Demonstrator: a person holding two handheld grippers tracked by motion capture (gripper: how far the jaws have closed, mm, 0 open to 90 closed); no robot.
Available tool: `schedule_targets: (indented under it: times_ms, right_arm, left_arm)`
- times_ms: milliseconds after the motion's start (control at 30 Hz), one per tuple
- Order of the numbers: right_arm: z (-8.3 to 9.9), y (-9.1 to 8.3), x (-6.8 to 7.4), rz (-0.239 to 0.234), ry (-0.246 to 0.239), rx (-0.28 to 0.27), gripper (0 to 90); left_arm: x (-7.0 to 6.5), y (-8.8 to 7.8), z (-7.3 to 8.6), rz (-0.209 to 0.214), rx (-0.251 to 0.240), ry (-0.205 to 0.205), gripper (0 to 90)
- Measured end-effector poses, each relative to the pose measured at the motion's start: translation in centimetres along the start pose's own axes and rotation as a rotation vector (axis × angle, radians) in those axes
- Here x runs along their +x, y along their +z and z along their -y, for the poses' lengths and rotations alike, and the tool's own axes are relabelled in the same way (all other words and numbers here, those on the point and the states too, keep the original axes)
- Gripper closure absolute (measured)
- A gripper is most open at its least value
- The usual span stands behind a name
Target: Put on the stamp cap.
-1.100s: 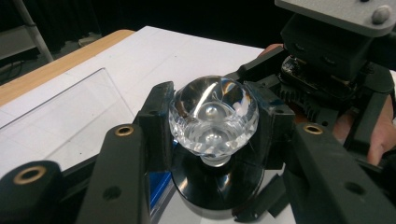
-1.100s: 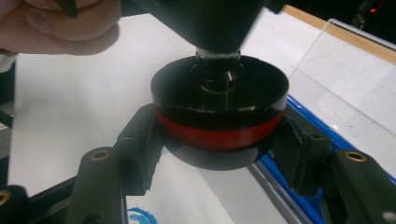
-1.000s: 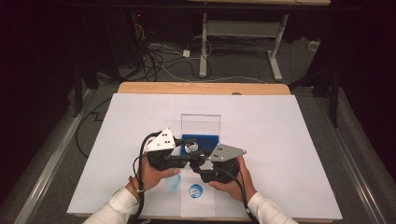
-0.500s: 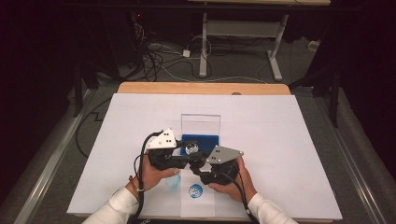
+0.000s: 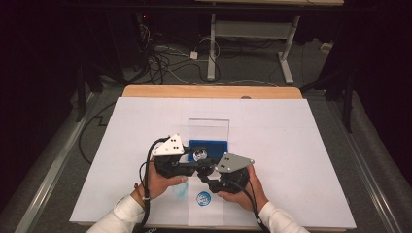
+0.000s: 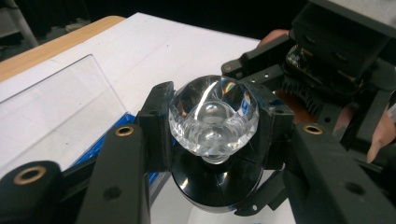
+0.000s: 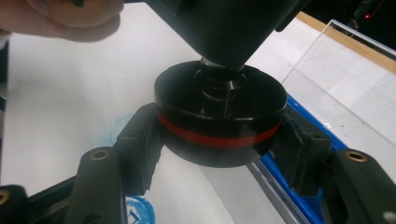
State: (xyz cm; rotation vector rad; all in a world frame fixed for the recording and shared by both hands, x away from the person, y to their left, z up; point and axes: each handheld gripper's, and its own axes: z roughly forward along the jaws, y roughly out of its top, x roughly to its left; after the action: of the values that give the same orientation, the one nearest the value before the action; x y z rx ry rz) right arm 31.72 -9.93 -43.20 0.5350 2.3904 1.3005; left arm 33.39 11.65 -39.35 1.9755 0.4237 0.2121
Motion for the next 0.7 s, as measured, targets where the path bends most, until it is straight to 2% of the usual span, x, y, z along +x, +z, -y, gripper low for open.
schedule_targets:
  times_ms: [467,700]
  right_arm:
    - [0.1,-0.5,0.2,0.022,-0.013,-0.036,37.9]
    - [0.3,-0.7,0.2,0.042,-0.014,-0.027,33.9]
  left_arm:
    - [-0.3,-0.5,-0.5,0.0,-0.008,0.019,54.3]
    - [-0.4,-1.2,-0.9,-0.01,-0.028,0.029,54.3]
